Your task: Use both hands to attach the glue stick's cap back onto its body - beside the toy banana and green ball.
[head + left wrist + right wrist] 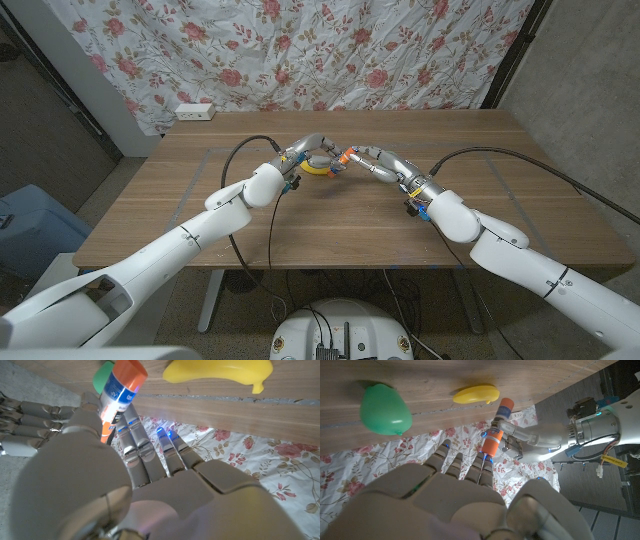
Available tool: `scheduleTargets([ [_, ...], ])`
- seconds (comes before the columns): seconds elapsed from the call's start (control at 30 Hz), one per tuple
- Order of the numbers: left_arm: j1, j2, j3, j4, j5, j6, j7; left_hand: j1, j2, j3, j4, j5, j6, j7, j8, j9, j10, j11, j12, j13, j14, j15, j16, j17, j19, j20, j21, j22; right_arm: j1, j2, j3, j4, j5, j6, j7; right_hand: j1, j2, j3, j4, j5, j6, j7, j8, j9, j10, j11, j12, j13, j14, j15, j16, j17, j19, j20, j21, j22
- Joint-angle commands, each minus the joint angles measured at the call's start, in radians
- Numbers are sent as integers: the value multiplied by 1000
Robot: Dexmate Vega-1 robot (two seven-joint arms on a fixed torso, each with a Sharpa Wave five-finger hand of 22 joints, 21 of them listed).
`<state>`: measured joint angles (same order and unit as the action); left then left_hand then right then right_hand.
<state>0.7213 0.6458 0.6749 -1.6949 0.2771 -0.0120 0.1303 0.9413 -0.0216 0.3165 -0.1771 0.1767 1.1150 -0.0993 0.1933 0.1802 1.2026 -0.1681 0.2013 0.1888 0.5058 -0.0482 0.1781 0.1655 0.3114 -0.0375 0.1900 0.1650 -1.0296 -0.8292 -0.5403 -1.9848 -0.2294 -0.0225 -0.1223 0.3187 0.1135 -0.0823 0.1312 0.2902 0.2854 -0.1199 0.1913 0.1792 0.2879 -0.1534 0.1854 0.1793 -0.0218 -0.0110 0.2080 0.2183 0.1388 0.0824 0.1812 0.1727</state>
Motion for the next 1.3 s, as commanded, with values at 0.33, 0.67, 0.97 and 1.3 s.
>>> scheduleTargets([
  [0.33,6,2,-9,-4,-2,7,4,103,80,5,2,6,89,-18,26,13,67,-52,3,2,11,-161,5,2,11,-74,4,3,5,21,3,30,30,24,-14,-2,10,7,1,-6,1,3,3,2,6,1,2,3,7,-7,7,1,7,4,8,-2],
  [0.67,-3,3,-6,11,-8,-1,-6,94,66,-5,7,6,78,-28,20,13,52,-52,-6,1,13,-157,3,1,10,-74,2,4,7,41,21,53,61,45,-46,1,12,11,-4,-6,2,6,4,2,11,8,3,3,21,-11,11,-2,17,5,12,-2],
  [0.97,-15,11,-4,17,-9,-2,-23,88,59,-11,10,7,63,-33,14,14,40,-54,-11,1,11,-155,1,1,5,-77,0,4,15,63,22,71,64,49,-72,4,15,15,-9,-7,15,-3,8,2,27,7,8,4,33,-20,14,-6,29,15,15,-2],
  [1.3,-37,15,1,38,-14,-24,-50,84,54,-15,11,8,54,-38,11,15,28,-55,-14,1,8,-153,-1,0,1,-75,-2,4,20,71,32,75,70,37,-93,8,16,18,-14,-7,22,-2,9,2,35,9,9,4,38,-22,15,-8,34,24,15,-2],
])
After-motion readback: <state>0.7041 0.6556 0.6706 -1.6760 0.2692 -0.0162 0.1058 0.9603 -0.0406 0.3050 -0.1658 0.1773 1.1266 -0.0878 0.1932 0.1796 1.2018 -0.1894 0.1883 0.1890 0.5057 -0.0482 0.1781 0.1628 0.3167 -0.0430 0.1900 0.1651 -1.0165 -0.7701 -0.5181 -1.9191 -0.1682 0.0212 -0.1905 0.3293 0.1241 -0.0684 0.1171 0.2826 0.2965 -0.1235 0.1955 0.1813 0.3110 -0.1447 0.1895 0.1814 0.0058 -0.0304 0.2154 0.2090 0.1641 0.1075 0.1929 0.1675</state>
